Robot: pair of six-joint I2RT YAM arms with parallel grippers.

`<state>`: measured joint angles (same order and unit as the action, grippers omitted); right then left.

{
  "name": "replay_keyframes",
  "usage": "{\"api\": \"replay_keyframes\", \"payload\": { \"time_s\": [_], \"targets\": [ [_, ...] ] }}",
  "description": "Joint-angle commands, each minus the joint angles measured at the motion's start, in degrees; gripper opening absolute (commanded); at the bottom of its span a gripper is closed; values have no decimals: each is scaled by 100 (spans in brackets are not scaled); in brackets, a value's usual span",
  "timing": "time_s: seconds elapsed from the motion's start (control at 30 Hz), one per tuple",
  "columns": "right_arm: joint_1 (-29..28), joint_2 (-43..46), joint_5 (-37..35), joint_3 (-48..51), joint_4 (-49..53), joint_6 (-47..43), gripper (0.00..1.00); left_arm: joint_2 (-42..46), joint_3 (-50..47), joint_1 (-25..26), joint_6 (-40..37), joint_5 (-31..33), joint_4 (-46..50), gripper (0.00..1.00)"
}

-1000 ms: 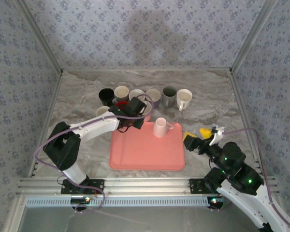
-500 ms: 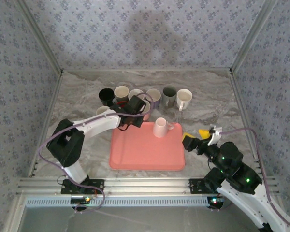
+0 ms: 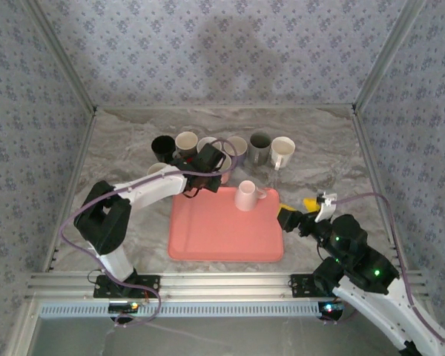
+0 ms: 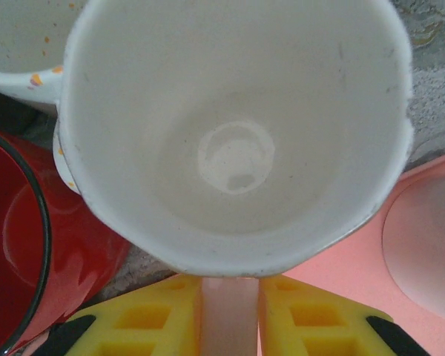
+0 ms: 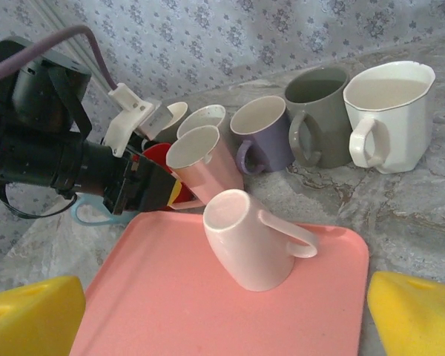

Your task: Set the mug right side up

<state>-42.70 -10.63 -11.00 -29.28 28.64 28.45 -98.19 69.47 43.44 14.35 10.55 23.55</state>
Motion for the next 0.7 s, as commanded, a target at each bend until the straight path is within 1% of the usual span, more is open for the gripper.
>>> {"api": "replay_keyframes", "payload": {
  "time_s": [0.0,0.1,0.2,0.3,0.37,0.4,0.47,0.5,0.53,0.6,0.63,0.67],
  "targets": [
    [-41,-67,-46,-95,34,-196,100,254,122,-44,-21,-7,-70,27],
    [-38,-291,28,-162,42,-354,100,324,87,-40,-11,-81,-20,30],
    [-42,-797,240,-419,220,-583,100,470,-2,-40,-14,-232,25,32],
    [-37,-1393,522,-746,365,-1132,100,842,-184,-48,64,-311,76,34],
    [-37,-1696,827,-902,380,-1427,100,1255,-376,-47,135,-336,94,35],
    [-32,-1836,1111,-926,320,-1759,100,1459,-456,-47,160,-364,111,36],
    [6,-2092,1983,-875,14,-2668,98,1974,-658,-53,191,-495,138,36],
    [16,-2203,2264,-846,-96,-3082,97,2205,-732,-51,191,-590,149,36],
    [31,-2334,2456,-829,-196,-3583,97,2472,-823,-54,178,-715,166,36],
    [74,-2643,2549,-931,-224,-4569,97,2960,-931,-48,136,-949,221,36],
    [152,-2860,2556,-1068,-147,-5027,98,3172,-963,-51,95,-1092,256,36],
    [300,-3136,2714,-1271,3,-5351,99,3361,-998,-54,42,-1264,280,36]
  ]
}}
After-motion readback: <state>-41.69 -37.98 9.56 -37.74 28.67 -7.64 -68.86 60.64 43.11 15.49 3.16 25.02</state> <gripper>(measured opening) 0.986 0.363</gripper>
